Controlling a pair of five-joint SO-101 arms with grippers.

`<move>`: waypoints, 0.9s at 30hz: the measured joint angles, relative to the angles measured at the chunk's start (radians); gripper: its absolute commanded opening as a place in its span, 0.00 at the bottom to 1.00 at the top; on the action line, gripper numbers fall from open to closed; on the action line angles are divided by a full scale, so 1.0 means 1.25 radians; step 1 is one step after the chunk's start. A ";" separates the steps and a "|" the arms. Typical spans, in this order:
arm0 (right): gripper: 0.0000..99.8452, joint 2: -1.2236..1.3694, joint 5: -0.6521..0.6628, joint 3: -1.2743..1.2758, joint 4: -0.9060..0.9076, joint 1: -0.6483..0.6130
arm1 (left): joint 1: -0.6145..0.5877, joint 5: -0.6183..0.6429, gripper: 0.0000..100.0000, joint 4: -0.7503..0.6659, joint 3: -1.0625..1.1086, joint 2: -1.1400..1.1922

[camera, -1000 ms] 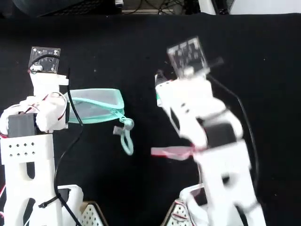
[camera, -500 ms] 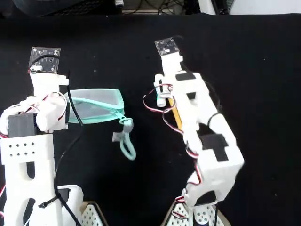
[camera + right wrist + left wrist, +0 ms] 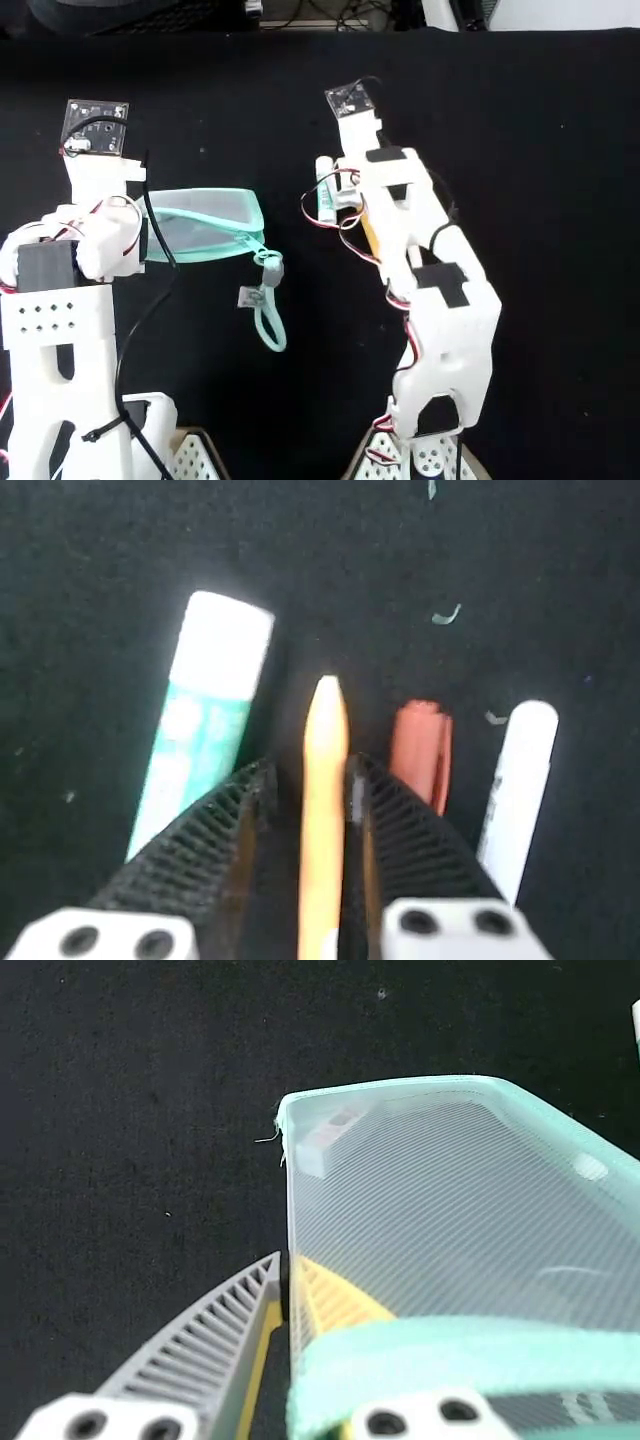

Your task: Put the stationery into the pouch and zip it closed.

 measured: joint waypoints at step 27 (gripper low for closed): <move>0.23 -0.102 0.039 0.152 -0.092 -0.091 | 0.000 0.000 0.03 0.000 0.000 0.000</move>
